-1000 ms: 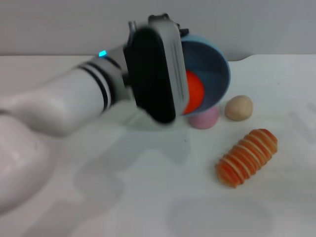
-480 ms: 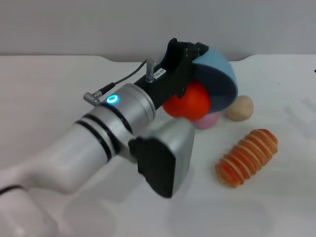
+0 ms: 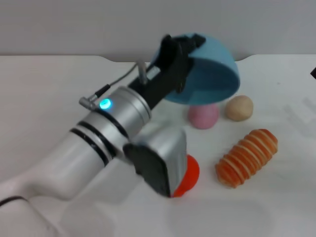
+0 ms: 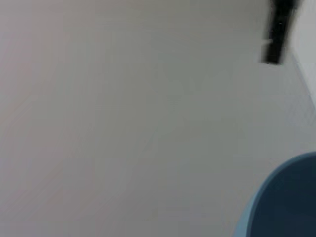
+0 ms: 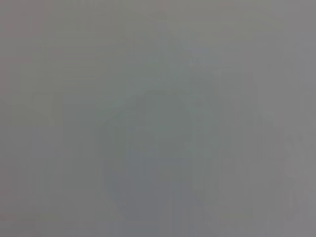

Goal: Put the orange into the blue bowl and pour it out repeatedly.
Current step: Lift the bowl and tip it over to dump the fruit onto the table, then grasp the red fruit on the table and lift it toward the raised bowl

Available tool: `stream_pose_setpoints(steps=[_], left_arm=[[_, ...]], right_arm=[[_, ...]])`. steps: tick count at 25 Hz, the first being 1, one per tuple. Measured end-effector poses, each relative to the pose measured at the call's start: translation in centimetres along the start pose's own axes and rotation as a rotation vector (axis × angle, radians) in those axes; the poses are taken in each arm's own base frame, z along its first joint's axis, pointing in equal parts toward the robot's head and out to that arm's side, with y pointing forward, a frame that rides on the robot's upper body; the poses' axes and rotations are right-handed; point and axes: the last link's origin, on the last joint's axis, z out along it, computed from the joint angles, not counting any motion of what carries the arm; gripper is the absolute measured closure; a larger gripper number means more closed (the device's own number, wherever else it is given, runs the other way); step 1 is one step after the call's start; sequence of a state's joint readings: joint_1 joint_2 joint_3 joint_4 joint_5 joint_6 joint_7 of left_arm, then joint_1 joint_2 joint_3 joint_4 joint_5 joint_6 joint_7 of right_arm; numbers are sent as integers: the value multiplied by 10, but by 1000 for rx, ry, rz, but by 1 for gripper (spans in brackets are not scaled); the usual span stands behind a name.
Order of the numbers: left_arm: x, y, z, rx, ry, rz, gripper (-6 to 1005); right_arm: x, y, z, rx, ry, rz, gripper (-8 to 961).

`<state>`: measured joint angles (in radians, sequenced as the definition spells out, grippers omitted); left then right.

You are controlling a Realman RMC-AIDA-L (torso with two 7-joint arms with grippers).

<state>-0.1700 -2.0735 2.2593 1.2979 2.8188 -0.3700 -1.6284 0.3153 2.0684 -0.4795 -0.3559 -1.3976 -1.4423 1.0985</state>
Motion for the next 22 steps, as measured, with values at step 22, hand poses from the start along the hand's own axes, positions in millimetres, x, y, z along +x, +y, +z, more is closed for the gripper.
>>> stream_pose_setpoints(steps=[22], left_arm=[[-132, -39, 48, -360, -447, -1257, 1000]], right_arm=[[52, 65, 84, -405, 672, 19, 314]])
